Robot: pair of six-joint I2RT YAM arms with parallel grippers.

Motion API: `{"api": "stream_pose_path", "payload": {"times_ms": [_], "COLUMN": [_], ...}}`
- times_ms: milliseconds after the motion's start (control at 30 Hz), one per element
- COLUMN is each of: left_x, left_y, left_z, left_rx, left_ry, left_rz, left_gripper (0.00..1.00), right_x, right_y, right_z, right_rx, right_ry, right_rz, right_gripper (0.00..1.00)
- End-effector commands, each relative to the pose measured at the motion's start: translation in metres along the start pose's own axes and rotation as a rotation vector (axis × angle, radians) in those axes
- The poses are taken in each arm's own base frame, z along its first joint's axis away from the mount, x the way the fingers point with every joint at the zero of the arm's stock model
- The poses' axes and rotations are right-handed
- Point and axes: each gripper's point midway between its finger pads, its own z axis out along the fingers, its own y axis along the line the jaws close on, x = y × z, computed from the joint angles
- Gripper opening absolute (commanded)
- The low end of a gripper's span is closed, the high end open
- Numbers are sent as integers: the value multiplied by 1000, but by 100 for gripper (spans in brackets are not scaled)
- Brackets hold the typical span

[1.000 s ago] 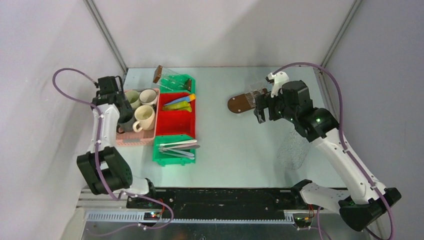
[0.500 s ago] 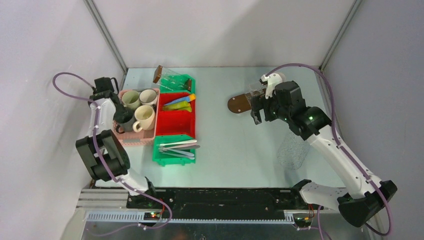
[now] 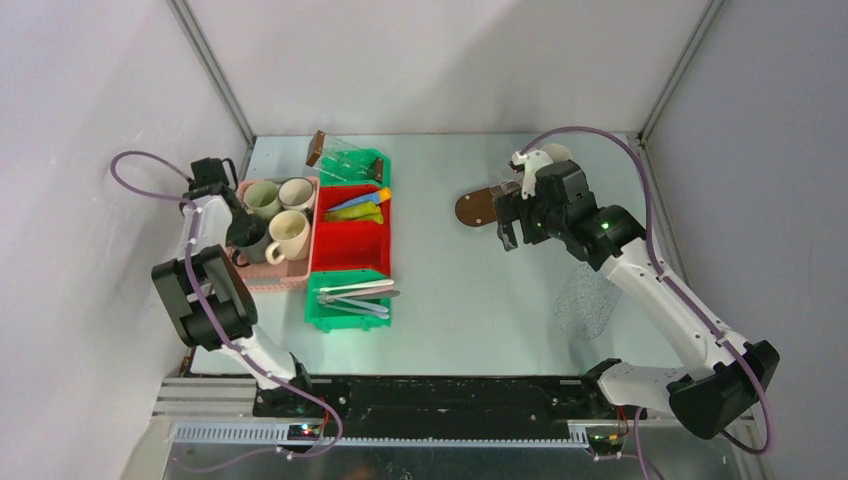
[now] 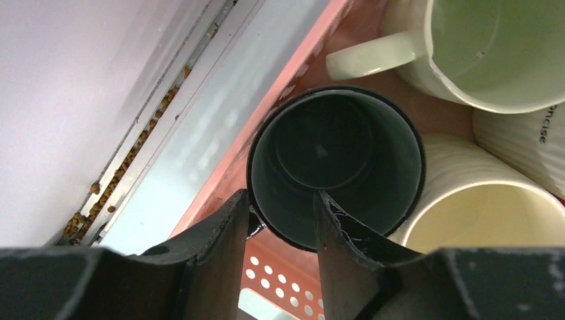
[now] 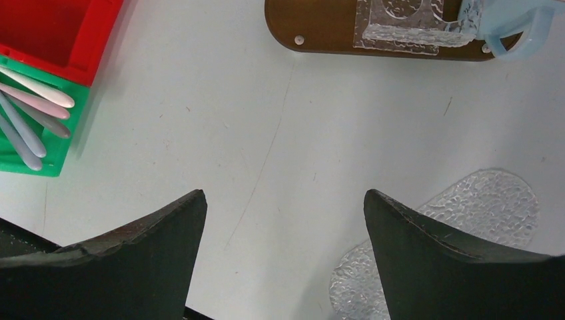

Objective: Prepare toiletry sets of a toothbrush and toothpaste on the tray
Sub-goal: Pick up the cup from the storage box.

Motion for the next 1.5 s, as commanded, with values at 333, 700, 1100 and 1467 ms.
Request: {"api": "stream_pose_path", "payload": {"times_ms": [333, 700, 1100, 1467], "left_x": [-13, 7, 9, -18], "left_y": [7, 0, -6, 4], "left_z": [14, 32, 26, -51], "left_rx": [0, 42, 83, 120], "left_ry": [-34, 43, 65, -122], "left_rz": [-88, -101, -109, -209], "left_gripper": [42, 33, 12, 0], "right_x": [-12, -11, -4, -13], "right_y": [-1, -1, 1, 0], "right_z": [-11, -4, 5, -1], "right_rx": [20, 24, 21, 22], "right_ry": [-27, -15, 25, -17], "right_rz": [26, 25, 15, 11], "right_gripper": [90, 90, 88, 87]}}
